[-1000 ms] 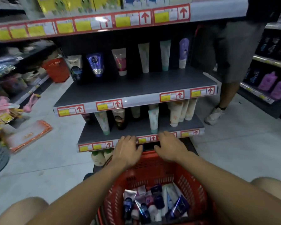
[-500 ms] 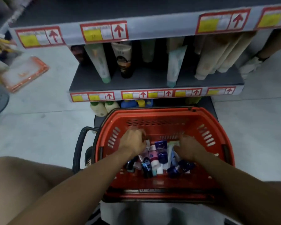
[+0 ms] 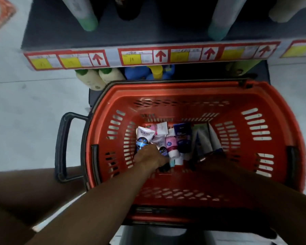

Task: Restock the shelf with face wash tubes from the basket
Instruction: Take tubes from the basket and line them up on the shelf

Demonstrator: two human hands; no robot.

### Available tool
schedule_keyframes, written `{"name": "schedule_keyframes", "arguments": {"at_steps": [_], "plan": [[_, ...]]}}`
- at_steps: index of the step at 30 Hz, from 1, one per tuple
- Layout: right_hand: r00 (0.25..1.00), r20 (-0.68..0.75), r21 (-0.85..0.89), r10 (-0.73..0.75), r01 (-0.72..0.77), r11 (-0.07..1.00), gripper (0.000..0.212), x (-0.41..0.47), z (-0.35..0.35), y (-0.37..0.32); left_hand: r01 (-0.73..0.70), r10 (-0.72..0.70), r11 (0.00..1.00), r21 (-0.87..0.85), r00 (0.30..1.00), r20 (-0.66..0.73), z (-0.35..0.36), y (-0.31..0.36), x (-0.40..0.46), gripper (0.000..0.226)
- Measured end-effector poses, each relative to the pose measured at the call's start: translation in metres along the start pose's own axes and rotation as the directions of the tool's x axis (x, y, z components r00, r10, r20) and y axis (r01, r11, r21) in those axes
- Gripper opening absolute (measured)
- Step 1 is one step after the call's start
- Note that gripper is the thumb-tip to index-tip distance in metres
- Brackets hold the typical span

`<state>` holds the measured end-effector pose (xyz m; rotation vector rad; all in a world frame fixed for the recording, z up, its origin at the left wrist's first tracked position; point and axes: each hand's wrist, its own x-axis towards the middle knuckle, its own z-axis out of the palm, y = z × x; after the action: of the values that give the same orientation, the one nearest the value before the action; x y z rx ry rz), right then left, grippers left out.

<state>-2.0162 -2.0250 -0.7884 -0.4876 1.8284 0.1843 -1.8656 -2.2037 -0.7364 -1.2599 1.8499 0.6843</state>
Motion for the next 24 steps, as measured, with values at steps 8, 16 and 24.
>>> {"name": "schedule_keyframes", "arguments": {"at_steps": [8, 16, 24], "plan": [[0.974, -0.129, 0.185, 0.188, -0.163, 0.969, 0.054, -0.002, 0.01, -0.013, 0.066, -0.067, 0.998, -0.009, 0.992, -0.109, 0.029, 0.01, -0.003, 0.095], [0.913, -0.166, 0.774, 0.372, -0.113, 0.623, 0.074, 0.0, 0.013, -0.016, 0.098, -0.1, 0.994, -0.042, 0.993, -0.062, 0.022, 0.009, 0.001, 0.111], [0.959, -0.089, 0.811, 0.27, -0.088, 0.579, 0.09, 0.008, 0.006, -0.011, 0.073, -0.085, 0.994, -0.085, 0.987, -0.137, 0.017, 0.006, -0.007, 0.101]]}}
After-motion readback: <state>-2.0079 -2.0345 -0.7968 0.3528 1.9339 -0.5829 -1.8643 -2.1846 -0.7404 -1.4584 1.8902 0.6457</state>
